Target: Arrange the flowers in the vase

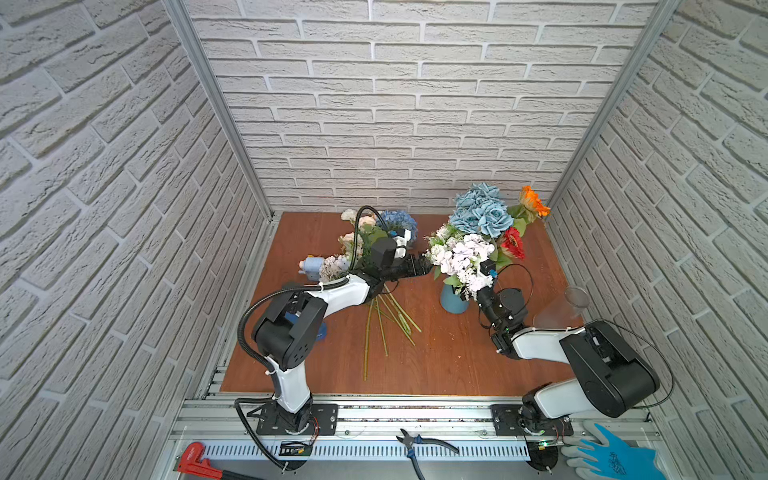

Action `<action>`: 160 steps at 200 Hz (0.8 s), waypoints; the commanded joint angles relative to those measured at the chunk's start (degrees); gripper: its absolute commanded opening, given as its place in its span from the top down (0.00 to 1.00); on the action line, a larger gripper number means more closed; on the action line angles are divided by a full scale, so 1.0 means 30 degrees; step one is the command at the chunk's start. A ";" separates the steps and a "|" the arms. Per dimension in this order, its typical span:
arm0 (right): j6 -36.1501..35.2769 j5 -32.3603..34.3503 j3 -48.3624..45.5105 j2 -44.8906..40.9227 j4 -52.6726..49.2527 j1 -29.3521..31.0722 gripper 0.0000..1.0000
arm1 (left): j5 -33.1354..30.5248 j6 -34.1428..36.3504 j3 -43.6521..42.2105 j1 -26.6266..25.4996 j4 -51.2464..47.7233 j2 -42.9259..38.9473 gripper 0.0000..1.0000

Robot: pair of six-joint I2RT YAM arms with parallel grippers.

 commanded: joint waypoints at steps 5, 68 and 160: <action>-0.0784 0.0117 0.1366 -0.0522 0.1843 -0.0095 0.94 | -0.1059 0.1144 -0.0923 0.0350 -0.0032 -0.1538 0.05; -0.0790 0.0105 0.3146 -0.0086 0.2877 -0.0261 0.94 | -0.1297 0.1281 -0.1520 0.0608 -0.0252 -0.2052 0.05; 0.0368 -0.1604 0.9687 0.3857 0.2877 -0.2499 0.94 | -0.1331 0.1339 -0.1358 0.0774 -0.0666 -0.2021 0.05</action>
